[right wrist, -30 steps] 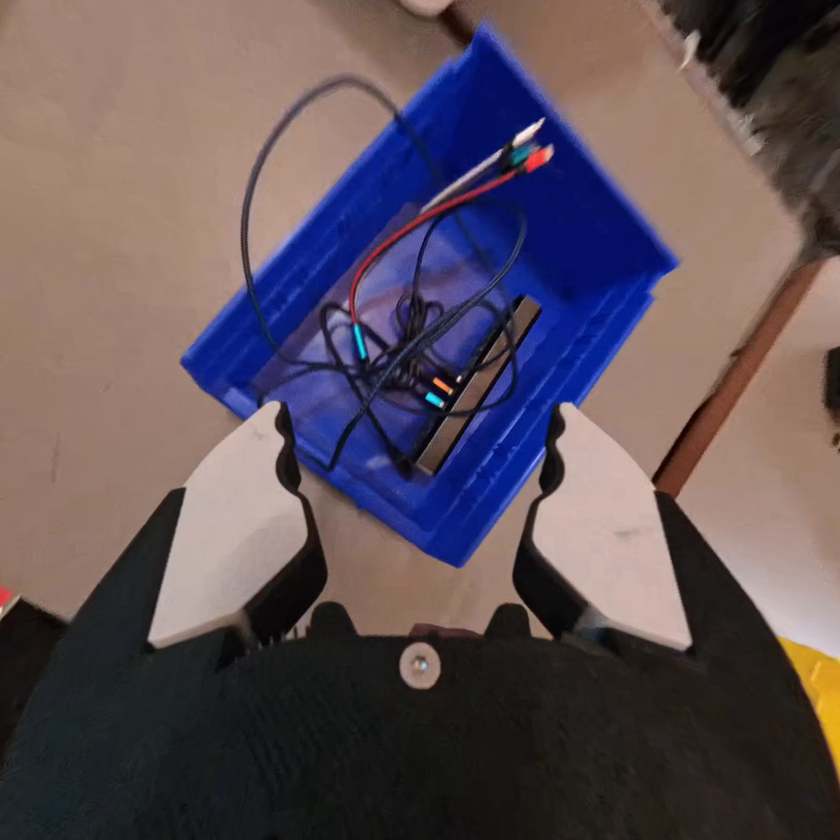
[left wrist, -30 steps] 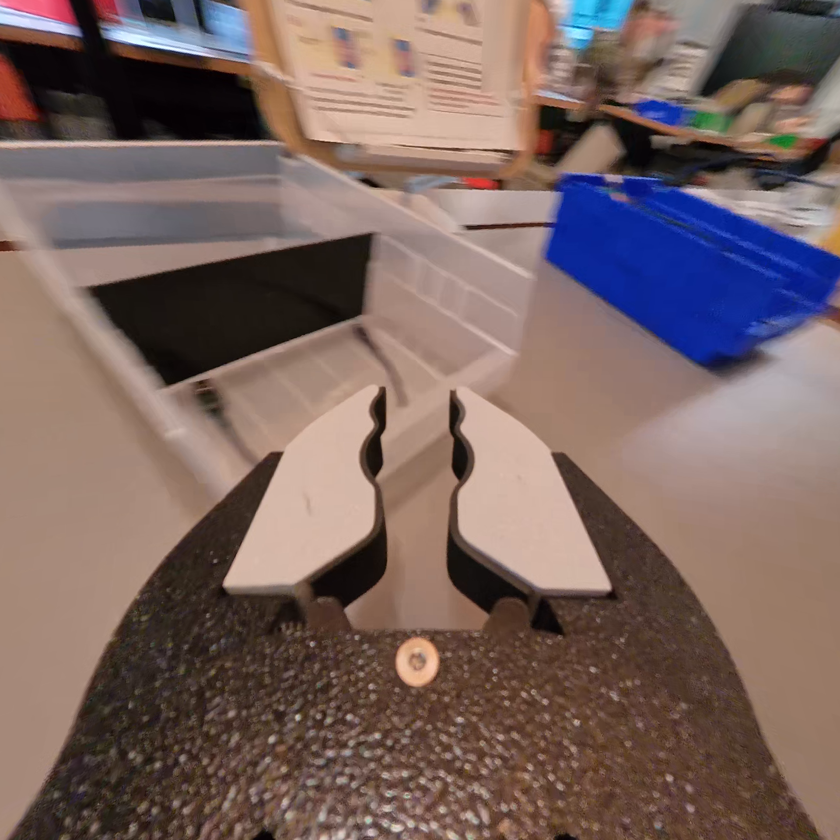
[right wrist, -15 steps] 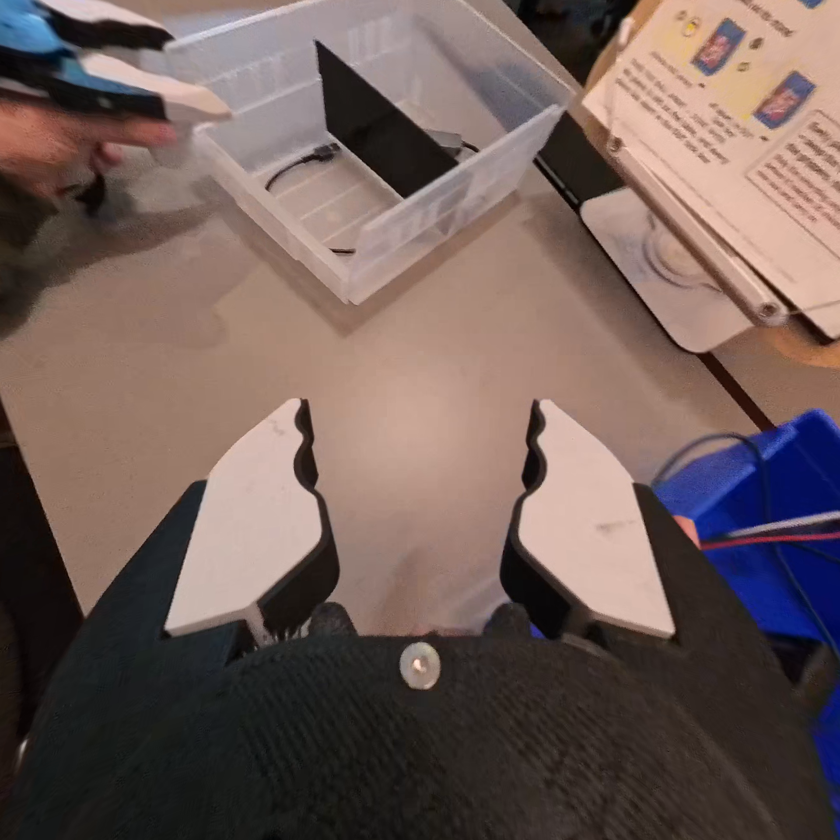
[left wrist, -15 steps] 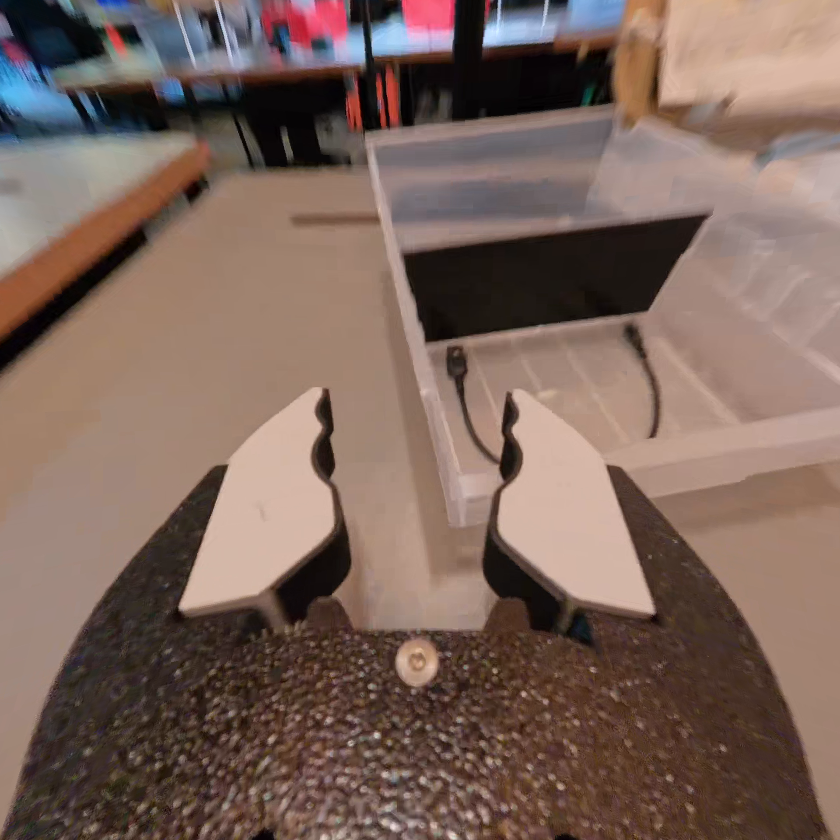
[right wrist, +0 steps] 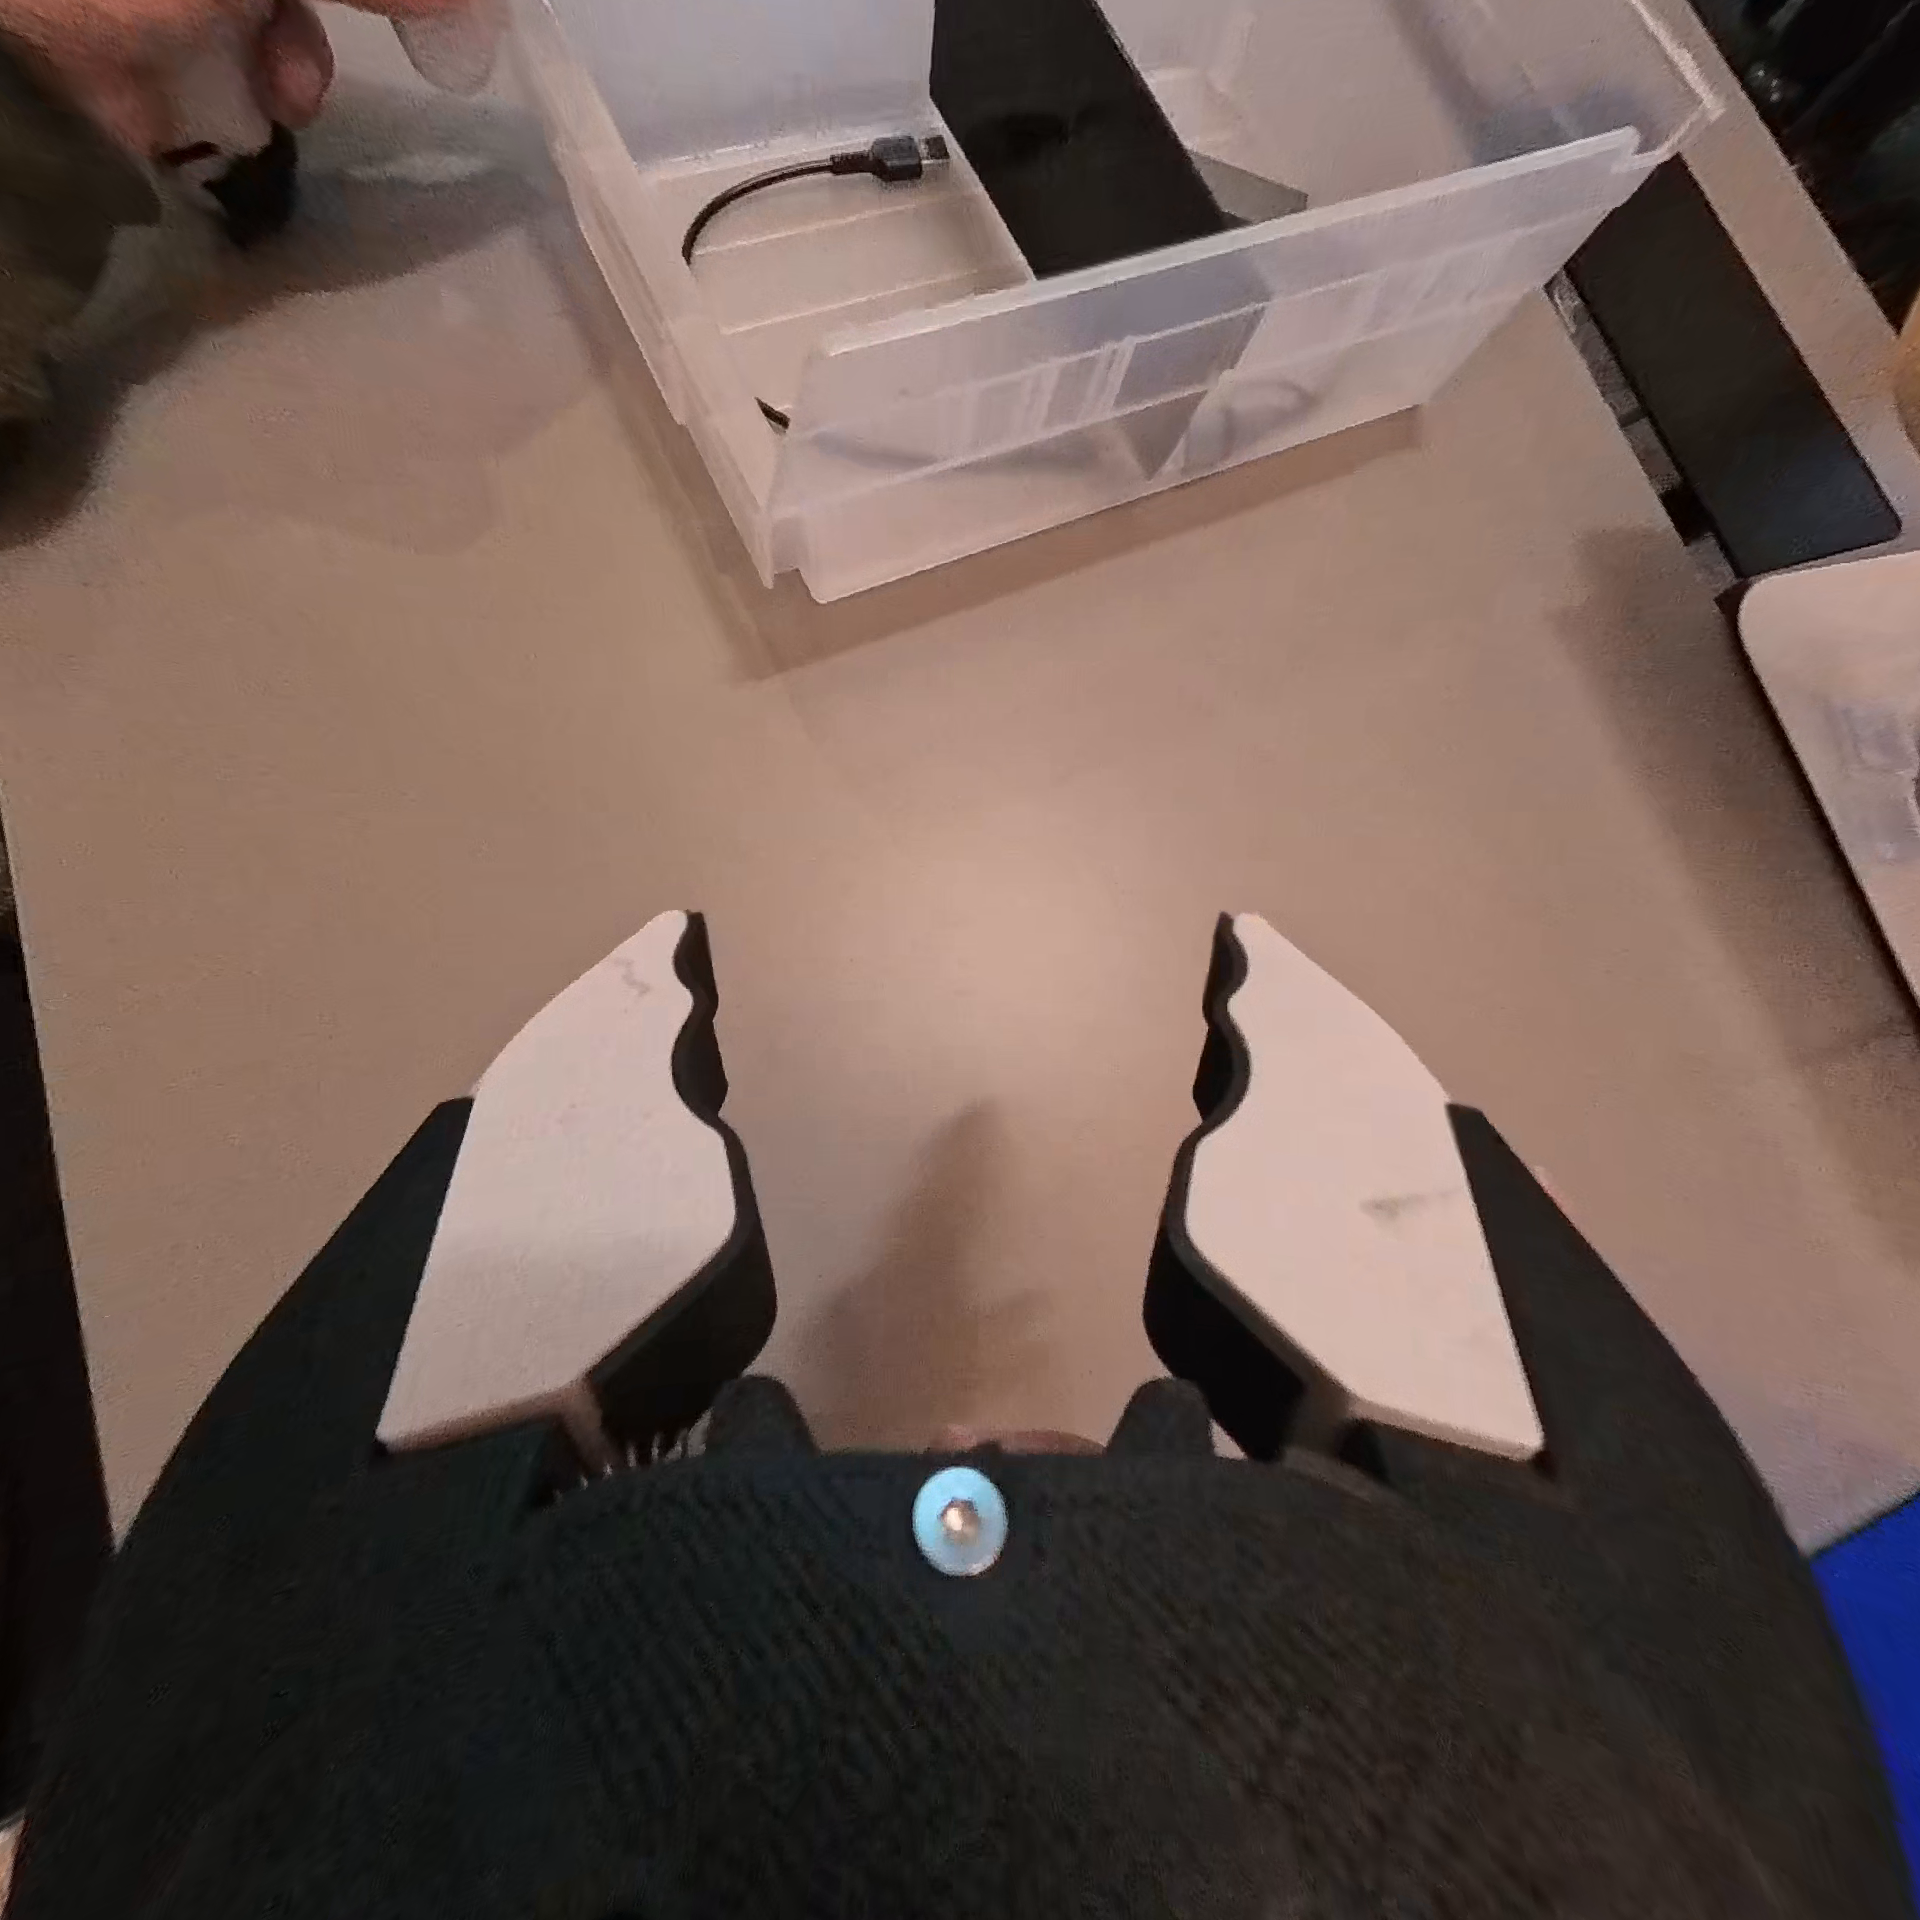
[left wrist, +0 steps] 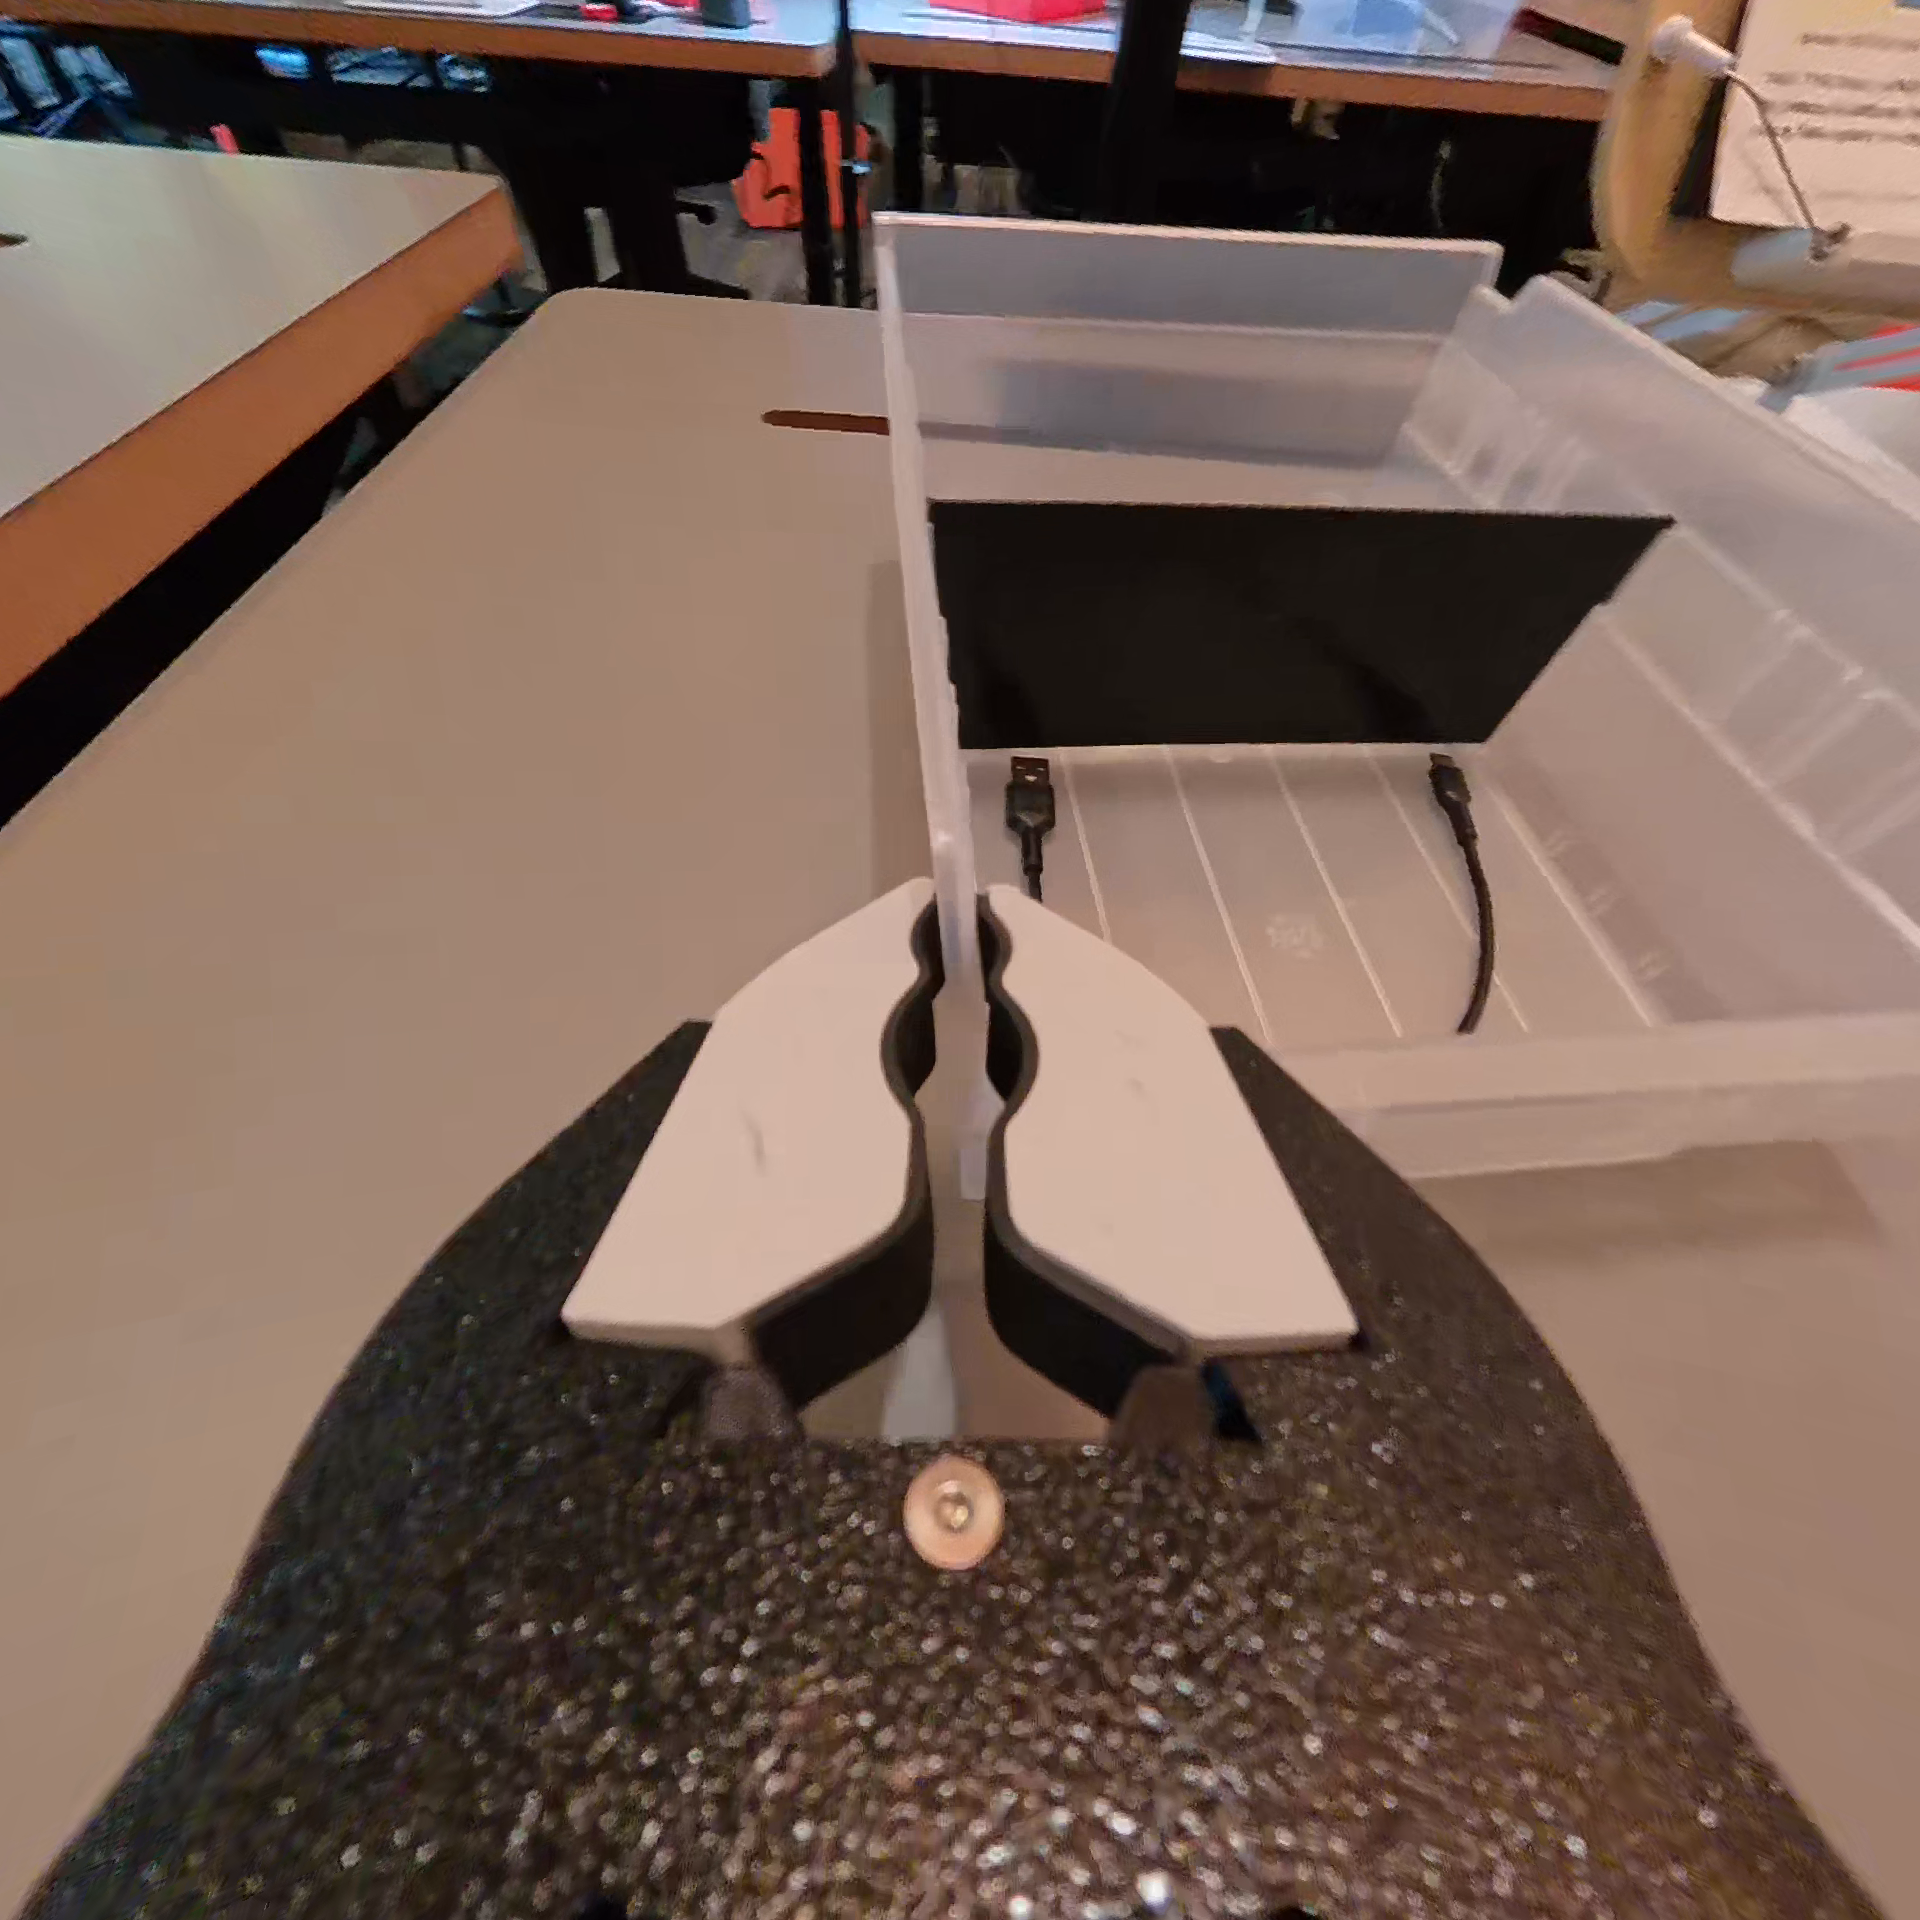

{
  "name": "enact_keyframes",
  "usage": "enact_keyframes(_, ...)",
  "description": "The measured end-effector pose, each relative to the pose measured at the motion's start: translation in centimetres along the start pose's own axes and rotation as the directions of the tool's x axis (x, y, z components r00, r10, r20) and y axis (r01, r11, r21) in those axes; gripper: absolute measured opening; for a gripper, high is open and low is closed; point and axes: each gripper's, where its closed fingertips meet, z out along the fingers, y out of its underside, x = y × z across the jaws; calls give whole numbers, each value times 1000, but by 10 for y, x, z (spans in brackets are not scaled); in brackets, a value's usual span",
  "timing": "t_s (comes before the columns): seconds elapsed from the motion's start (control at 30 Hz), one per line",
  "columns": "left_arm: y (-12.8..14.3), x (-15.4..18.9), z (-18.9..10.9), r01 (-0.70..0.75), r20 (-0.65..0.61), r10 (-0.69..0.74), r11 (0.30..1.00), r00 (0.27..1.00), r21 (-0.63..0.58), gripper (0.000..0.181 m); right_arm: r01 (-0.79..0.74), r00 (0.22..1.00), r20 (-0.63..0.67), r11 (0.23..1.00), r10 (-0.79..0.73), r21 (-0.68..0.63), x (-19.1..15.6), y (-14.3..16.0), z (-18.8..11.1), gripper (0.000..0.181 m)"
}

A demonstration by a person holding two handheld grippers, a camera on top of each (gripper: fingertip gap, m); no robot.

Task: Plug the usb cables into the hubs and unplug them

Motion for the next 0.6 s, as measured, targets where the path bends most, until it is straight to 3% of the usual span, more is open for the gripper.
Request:
enact_keyframes(0.13, -2, -3, -3, 15, -41, -14, 1000, 999, 13, 18, 6, 1000, 23, 1000, -6, 13, -11, -8, 13, 90)
enact_keyframes(0.17, -6, -5, -5, 22, -27, -21, 999, 999, 42, 31, 5, 1000, 16, 1000, -5, 25, -13, -10, 15, 90)
enact_keyframes(0.23, -23, -4, -15, 26, -24, -24, 994, 999, 107, 40, -5, 1000, 4, 998, 5, 64, -16, -12, 15, 91)
enact_keyframes(0.37, -62, 18, -40, -16, -77, 32, 980, 997, 201, 39, -35, 999, -31, 983, 42, 181, -16, -6, 4, 97)
enact_keyframes(0.5, -80, 59, -32, -122, -162, 146, 981, 976, 149, 36, -75, 995, -44, 968, 88, 238, -14, 19, -10, 102)
enact_keyframes(0.6, -95, 79, 9, -355, -243, 342, 935, 908, -10, 38, -102, 994, -4, 950, 108, 297, -19, 34, -19, 106)
